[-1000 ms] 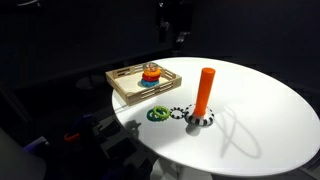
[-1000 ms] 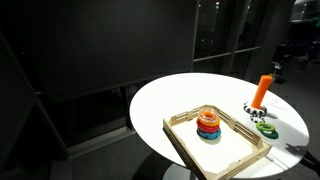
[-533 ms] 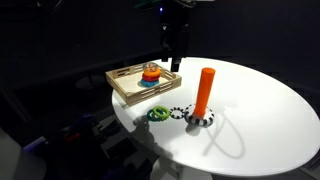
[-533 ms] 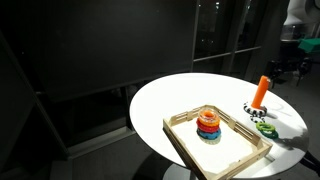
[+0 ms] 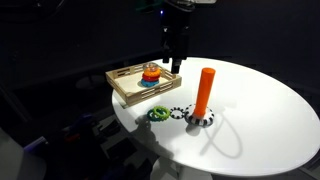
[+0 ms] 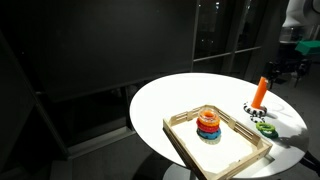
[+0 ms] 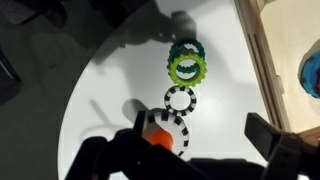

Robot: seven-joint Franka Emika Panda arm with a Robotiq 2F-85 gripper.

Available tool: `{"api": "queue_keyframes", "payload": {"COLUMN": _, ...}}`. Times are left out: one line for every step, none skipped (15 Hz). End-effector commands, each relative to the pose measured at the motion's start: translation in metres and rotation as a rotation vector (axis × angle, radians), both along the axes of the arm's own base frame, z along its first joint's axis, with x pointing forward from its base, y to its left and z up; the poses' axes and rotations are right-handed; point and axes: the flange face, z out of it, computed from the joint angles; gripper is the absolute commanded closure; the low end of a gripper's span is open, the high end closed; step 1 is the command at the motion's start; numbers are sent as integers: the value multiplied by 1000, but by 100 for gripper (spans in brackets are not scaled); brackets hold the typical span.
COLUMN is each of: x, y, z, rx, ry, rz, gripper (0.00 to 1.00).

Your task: Pick up the lime green ring and put it in the tray

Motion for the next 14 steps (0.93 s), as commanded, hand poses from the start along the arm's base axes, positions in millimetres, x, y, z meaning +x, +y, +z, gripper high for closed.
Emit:
{"api": "queue_keyframes", "payload": {"x": 3, "y": -1, "z": -17, "rx": -20, "ry": -29, "rz": -44, "gripper": 0}}
{"api": "queue_keyframes", "payload": {"x": 2, "y": 1, "z": -25, "rx": -9, "ry": -22, "rz": -37, "gripper": 0}}
{"api": "queue_keyframes", "payload": {"x": 1, "y": 2, "z": -32, "rx": -7, "ry": -15, "rz": -29, "gripper": 0}}
{"api": "queue_keyframes", "payload": {"x": -2, "y": 5, "z": -41, "rx": 0, "ry": 1, "rz": -14, "gripper": 0}}
{"api": "queue_keyframes", "payload": {"x": -5, "y": 7, "z": -49, "rx": 5, "ry": 18, "rz": -5, "gripper": 0}}
{"api": "queue_keyframes", "payload": {"x": -9, "y": 9, "z": -59, "rx": 6, "ry": 40, "rz": 1, "gripper": 0}}
{"api": "queue_keyframes", "payload": {"x": -12, "y": 11, "z": -68, "rx": 6, "ry": 57, "rz": 6, "gripper": 0}}
{"api": "queue_keyframes", "payload": {"x": -16, "y": 11, "z": -79, "rx": 8, "ry": 75, "rz": 8, "gripper": 0}}
{"api": "queue_keyframes", "payload": {"x": -19, "y": 12, "z": -88, "rx": 10, "ry": 85, "rz": 12, "gripper": 0}}
{"api": "queue_keyframes", "payload": {"x": -22, "y": 12, "z": -96, "rx": 8, "ry": 87, "rz": 14, "gripper": 0}}
{"api": "queue_keyframes", "payload": {"x": -24, "y": 11, "z": -105, "rx": 9, "ry": 88, "rz": 14, "gripper": 0}}
{"api": "queue_keyframes", "payload": {"x": -25, "y": 11, "z": -113, "rx": 13, "ry": 86, "rz": 14, "gripper": 0}}
{"api": "queue_keyframes", "payload": {"x": -26, "y": 10, "z": -121, "rx": 13, "ry": 77, "rz": 13, "gripper": 0}}
{"api": "queue_keyframes", "payload": {"x": -26, "y": 9, "z": -128, "rx": 17, "ry": 70, "rz": 10, "gripper": 0}}
